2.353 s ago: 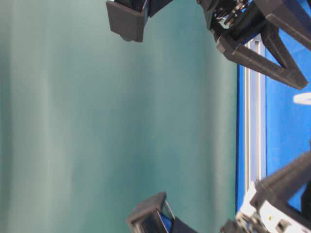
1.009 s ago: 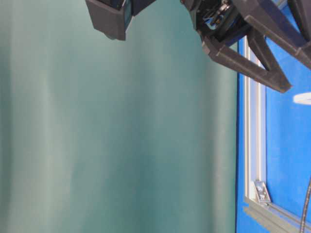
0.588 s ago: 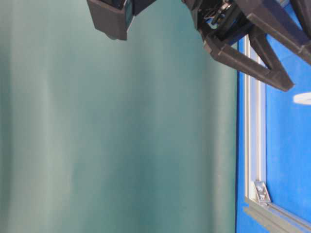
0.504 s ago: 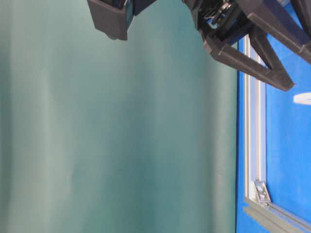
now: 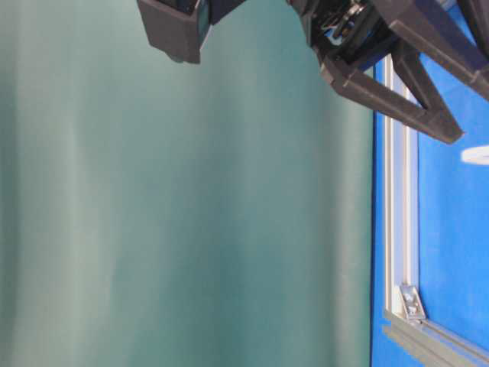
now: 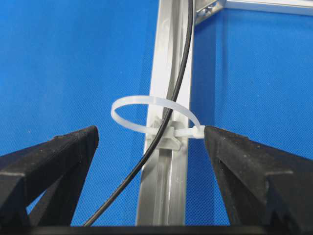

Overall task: Insert the wire through the string loop located in the center.
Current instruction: 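Open the left gripper to release the cable plug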

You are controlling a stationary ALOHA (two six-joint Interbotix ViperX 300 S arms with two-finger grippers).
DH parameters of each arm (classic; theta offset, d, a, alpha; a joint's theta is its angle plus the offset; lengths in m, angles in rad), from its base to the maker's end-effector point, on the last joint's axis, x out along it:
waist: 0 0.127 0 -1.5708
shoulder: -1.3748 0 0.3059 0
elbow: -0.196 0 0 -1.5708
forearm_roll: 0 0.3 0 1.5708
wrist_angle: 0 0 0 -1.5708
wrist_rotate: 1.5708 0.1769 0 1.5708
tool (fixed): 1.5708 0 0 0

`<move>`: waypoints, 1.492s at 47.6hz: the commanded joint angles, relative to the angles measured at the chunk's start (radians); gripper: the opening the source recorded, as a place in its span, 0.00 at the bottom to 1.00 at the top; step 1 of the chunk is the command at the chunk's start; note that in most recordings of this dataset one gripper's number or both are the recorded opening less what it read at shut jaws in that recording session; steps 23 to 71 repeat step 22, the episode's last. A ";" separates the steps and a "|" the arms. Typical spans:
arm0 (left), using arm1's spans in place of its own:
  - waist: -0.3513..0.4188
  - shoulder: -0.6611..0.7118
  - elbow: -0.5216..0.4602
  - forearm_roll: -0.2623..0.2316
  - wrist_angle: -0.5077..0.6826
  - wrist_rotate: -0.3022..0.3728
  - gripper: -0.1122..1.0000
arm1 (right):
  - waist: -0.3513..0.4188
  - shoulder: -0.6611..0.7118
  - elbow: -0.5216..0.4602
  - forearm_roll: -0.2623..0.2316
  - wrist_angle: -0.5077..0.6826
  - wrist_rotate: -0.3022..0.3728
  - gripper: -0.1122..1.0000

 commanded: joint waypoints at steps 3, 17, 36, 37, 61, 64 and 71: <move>0.002 -0.041 -0.029 0.003 0.021 0.009 0.87 | 0.003 -0.054 -0.028 0.003 0.041 -0.002 0.94; 0.008 -0.129 -0.077 0.011 0.140 0.015 0.87 | 0.003 -0.158 -0.031 0.000 0.121 -0.005 0.94; 0.014 -0.144 -0.078 0.011 0.149 0.015 0.87 | 0.003 -0.192 -0.028 -0.002 0.138 -0.005 0.94; 0.014 -0.144 -0.078 0.011 0.149 0.015 0.87 | 0.003 -0.192 -0.028 -0.002 0.138 -0.005 0.94; 0.014 -0.144 -0.078 0.011 0.149 0.015 0.87 | 0.003 -0.192 -0.028 -0.002 0.138 -0.005 0.94; 0.014 -0.144 -0.078 0.011 0.149 0.015 0.87 | 0.003 -0.192 -0.028 -0.002 0.138 -0.005 0.94; 0.014 -0.144 -0.078 0.011 0.149 0.015 0.87 | 0.003 -0.192 -0.028 -0.002 0.138 -0.005 0.94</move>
